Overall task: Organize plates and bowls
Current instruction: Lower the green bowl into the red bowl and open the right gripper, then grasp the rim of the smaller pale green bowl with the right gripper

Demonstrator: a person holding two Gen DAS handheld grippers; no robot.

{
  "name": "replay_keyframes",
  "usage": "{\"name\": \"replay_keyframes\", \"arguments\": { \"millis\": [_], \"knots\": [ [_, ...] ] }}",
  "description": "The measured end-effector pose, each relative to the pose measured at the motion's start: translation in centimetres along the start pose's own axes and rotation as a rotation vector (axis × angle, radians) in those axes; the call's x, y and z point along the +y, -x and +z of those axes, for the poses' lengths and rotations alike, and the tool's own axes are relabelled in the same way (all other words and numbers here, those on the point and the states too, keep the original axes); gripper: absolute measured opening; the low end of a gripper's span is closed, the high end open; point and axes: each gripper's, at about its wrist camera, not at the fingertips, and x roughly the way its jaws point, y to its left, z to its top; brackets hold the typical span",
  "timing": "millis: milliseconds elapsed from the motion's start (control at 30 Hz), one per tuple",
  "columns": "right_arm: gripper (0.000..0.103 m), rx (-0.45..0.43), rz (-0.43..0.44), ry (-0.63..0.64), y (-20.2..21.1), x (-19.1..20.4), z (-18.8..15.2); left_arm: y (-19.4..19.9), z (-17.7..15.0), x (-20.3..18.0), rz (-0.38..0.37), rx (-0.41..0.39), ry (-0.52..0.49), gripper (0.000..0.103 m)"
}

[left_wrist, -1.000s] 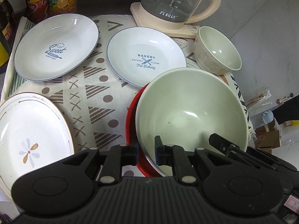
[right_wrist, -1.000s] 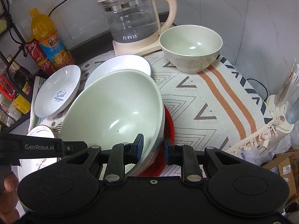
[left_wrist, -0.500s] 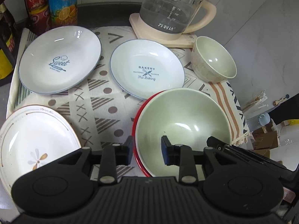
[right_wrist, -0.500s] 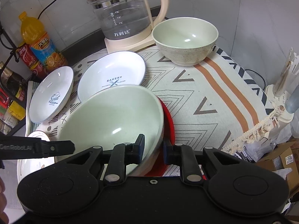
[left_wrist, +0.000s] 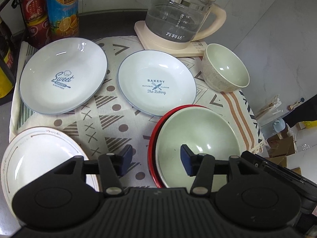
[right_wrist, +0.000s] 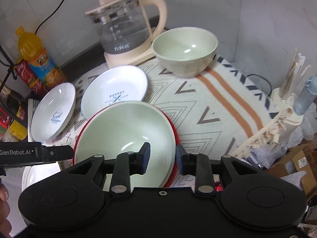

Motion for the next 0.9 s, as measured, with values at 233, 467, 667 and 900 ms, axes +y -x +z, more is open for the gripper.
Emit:
{"name": "replay_keyframes", "arguments": {
  "millis": [233, 467, 667, 900],
  "knots": [
    [0.034, -0.044, -0.024, -0.06, 1.1, -1.2, 0.5, -0.4, 1.0, -1.1, -0.011, -0.008, -0.037, 0.059],
    [0.058, -0.094, -0.036, -0.096, 1.4, -2.7, 1.6, -1.8, 2.8, -2.9, -0.04, -0.016, -0.035, 0.075],
    [0.086, -0.168, -0.012, -0.135, 0.9, -4.8, 3.6, -3.7, 5.3, -4.9, -0.036, -0.018, -0.018, 0.082],
    [0.1, -0.163, 0.009, -0.152, -1.7, -7.2, 7.1, -6.0, 8.3, -7.0, -0.039, -0.021, 0.005, 0.084]
  ]
}}
